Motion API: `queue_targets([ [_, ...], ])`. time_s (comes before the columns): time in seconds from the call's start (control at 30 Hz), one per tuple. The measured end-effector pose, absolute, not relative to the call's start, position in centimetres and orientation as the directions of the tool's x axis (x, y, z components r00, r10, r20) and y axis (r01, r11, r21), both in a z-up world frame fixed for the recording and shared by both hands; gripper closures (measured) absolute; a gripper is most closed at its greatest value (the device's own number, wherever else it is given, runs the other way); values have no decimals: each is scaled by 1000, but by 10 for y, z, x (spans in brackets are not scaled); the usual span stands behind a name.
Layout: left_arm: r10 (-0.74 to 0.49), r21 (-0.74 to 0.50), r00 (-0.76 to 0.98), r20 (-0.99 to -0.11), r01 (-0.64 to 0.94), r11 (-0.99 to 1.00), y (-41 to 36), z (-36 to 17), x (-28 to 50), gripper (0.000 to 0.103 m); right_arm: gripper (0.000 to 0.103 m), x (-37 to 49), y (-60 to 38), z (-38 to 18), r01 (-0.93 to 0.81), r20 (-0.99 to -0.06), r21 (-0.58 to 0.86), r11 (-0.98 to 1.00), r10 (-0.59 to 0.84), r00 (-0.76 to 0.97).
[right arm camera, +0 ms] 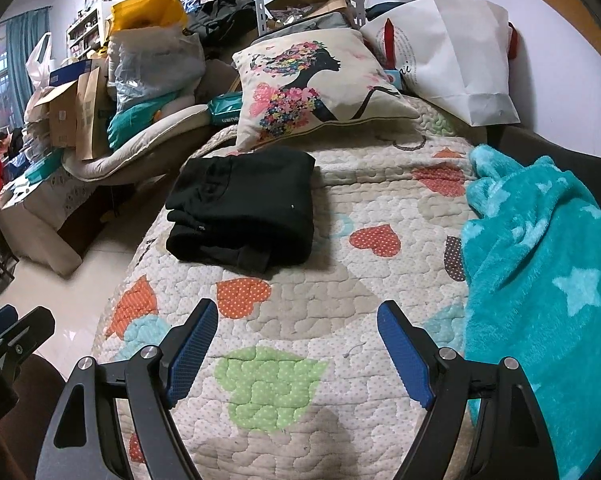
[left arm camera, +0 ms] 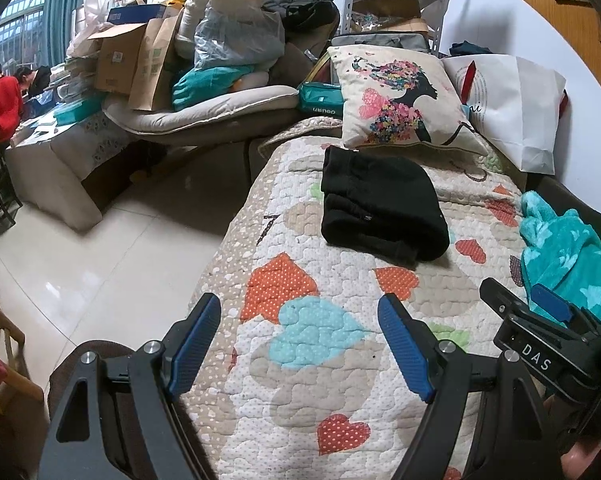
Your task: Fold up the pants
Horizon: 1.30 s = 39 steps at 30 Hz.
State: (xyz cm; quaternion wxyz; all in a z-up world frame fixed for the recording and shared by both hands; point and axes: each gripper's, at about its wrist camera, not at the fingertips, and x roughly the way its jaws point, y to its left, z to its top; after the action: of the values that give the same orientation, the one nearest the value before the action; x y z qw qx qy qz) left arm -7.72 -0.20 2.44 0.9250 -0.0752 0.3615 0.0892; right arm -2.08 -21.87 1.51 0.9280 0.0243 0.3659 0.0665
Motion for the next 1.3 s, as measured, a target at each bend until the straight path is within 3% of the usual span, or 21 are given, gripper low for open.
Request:
queue_targets([
  [0.93, 110, -94, 763, -636, -218, 971, -10, 22, -85, 23, 16, -19, -219, 9, -102, -682, 87, 991, 133, 719],
  [1.2, 218, 5, 864, -454, -242, 970, -20, 49, -107, 1, 16, -19, -221, 11, -97, -675, 79, 992, 125, 728],
  [1.3, 251, 36, 887, -388, -257, 966, -22, 60, -114, 0, 16, -19, -220, 12, -95, -671, 73, 993, 119, 732],
])
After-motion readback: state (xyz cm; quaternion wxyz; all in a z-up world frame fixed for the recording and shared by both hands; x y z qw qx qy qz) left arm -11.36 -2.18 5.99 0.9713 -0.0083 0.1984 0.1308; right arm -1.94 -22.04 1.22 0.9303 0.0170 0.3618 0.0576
